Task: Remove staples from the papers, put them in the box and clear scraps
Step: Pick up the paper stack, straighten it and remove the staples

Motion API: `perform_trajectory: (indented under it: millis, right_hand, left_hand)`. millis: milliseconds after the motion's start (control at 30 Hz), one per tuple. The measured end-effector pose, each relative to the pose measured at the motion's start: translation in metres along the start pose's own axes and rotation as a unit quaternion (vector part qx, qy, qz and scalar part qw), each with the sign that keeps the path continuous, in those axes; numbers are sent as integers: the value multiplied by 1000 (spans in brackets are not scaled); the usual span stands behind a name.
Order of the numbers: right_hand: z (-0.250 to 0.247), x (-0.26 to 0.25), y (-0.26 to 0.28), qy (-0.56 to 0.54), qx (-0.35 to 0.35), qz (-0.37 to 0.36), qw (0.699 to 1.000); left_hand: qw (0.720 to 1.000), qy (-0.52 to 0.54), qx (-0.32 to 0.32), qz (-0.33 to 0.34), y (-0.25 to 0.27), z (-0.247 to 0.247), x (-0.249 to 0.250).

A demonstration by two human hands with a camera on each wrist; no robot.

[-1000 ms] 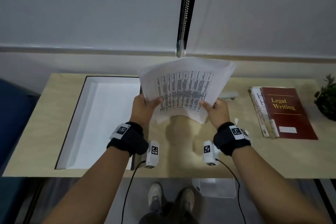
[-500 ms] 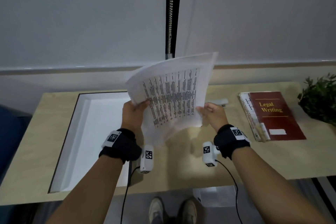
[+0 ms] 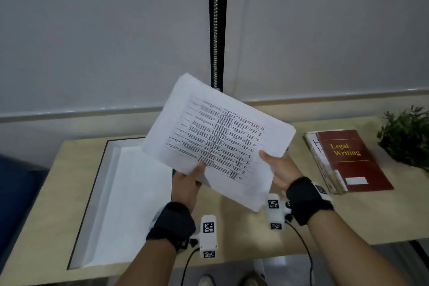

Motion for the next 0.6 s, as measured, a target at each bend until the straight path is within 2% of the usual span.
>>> perform_trajectory:
  millis: [100, 233, 333, 400, 433, 500, 600]
  right_hand:
    - [-25, -14, 2, 43, 31, -21, 998]
    - [-49, -34, 10, 78, -14, -29, 996]
    - [-49, -43, 13, 121, -41, -21, 992]
    - [-37, -47, 16, 176, -36, -19, 984]
    - [-31, -47, 16, 219, -22, -28, 975]
    - [-18, -49, 15, 287, 29, -63, 955]
    - [-6, -46, 11, 274, 83, -139, 948]
  left_hand:
    - [1000, 8, 1, -9, -1, -21, 1]
    - [999, 21, -25, 25, -14, -53, 25]
    - [993, -80, -83, 22, -18, -55, 45]
    - [978, -170, -116, 41, -19, -45, 52]
    - [970, -207, -112, 66, -18, -38, 55]
    - [961, -240, -64, 121, -19, -25, 58]
    - [957, -224, 7, 186, -17, -12, 64]
Point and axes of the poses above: each hand's wrist, its own y-axis away from the middle knuckle, its own z-axis out of the palm, x = y × z, the point moved 1 cm from there along -y, towards the middle knuckle, and after that the axes turned 1 degree about x, right-handed, at the moved point
